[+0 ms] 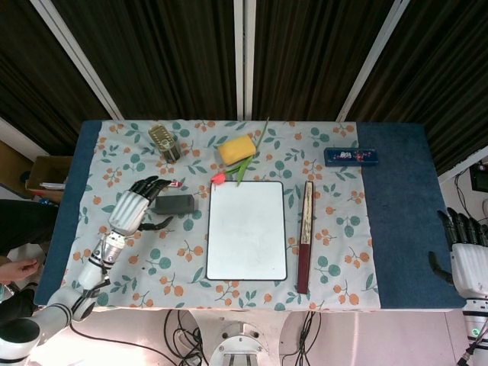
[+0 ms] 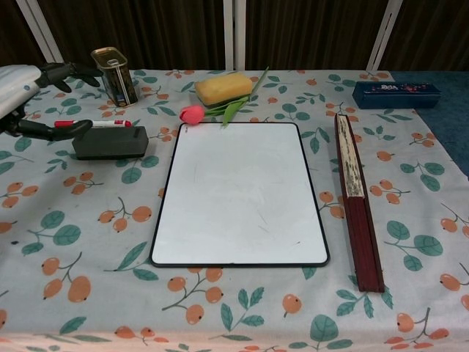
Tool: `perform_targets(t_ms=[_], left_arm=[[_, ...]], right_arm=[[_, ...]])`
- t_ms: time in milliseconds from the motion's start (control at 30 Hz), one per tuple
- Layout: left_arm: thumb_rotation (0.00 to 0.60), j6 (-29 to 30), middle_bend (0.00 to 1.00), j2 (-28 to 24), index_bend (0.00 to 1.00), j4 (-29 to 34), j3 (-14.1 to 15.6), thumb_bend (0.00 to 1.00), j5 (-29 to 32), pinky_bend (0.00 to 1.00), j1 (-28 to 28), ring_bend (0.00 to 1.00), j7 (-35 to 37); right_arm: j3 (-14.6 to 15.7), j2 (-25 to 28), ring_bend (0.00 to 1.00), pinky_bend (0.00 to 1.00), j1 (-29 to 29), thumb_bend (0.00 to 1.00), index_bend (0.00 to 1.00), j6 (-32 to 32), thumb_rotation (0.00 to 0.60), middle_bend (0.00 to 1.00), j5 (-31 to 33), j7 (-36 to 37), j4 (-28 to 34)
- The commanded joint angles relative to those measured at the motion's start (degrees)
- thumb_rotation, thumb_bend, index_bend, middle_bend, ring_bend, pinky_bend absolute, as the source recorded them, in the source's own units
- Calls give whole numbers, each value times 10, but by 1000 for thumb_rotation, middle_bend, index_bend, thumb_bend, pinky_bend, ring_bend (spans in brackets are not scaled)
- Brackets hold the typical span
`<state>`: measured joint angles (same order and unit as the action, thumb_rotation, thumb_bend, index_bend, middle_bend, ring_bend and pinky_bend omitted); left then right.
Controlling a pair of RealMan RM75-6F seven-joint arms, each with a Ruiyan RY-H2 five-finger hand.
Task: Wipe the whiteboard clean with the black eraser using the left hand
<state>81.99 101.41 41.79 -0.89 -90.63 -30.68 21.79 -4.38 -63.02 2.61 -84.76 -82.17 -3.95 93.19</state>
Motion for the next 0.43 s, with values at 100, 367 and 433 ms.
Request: perform_targets(t_ms=[100, 367, 433], left_arm=[[215, 30, 193, -230, 224, 328, 28, 155, 39, 226, 93, 98, -178], [215, 68, 193, -328, 224, 438, 70, 148, 49, 222, 177, 98, -213], [213, 68, 192, -334, 224, 440, 72, 148, 51, 222, 185, 98, -214]], right_arm=[[-2, 3, 0, 0, -4, 318, 0, -18, 600, 0, -16, 5, -22], [-10, 31, 0, 0, -1, 301, 0, -23, 600, 0, -23, 34, -28], [-13, 39, 0, 0, 2, 301, 0, -19, 600, 0, -21, 41, -25]])
